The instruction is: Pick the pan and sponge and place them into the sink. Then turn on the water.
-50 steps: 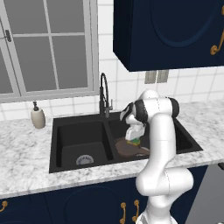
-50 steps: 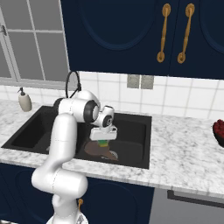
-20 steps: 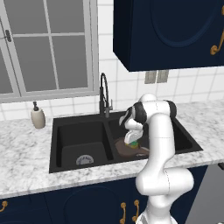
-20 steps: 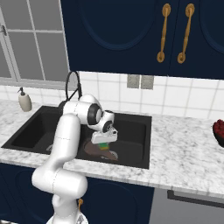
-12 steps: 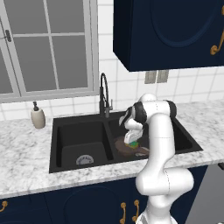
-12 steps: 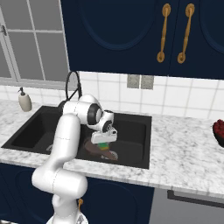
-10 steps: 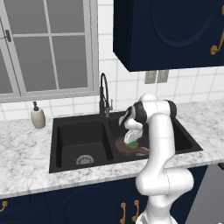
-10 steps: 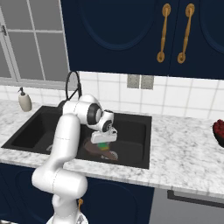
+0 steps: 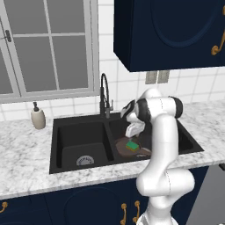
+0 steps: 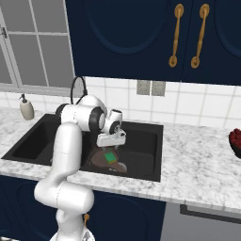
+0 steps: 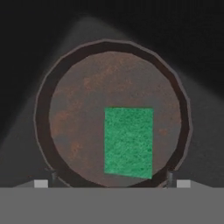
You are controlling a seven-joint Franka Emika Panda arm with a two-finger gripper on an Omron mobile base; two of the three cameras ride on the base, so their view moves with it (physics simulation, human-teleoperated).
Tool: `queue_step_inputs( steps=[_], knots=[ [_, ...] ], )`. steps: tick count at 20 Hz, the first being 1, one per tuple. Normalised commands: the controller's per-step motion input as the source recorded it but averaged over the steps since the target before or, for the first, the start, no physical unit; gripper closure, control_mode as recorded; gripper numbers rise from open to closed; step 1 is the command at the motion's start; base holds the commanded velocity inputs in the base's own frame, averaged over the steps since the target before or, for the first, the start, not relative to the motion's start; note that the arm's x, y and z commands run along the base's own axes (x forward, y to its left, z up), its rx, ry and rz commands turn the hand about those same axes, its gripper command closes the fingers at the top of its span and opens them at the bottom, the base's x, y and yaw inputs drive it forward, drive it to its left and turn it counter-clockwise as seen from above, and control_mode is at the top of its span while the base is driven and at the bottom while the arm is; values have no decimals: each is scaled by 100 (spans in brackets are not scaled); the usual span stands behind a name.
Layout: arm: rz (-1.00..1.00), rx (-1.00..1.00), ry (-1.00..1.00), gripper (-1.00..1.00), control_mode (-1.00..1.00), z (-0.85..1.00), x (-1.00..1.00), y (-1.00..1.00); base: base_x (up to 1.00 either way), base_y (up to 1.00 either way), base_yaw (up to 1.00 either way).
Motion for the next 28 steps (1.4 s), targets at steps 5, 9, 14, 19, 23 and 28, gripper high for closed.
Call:
queue_step_inputs(
  steps=[5, 9, 14, 19, 23, 28],
  knots=[
    [-2, 1, -10, -100, -100, 44, -27, 0, 0, 0, 0],
    [-6, 0, -15, -100, -100, 71, -34, 0, 0, 0, 0],
    [-10, 1, -21, -100, -100, 75, -40, 0, 0, 0, 0],
    [-17, 0, -40, -100, -100, 59, -51, 4, 0, 0, 0],
    [-15, 5, -29, -100, -100, 59, -20, 0, 0, 0, 0],
    [-12, 10, -10, -100, -100, 56, 0, 0, 0, 0, 0]
  ],
)
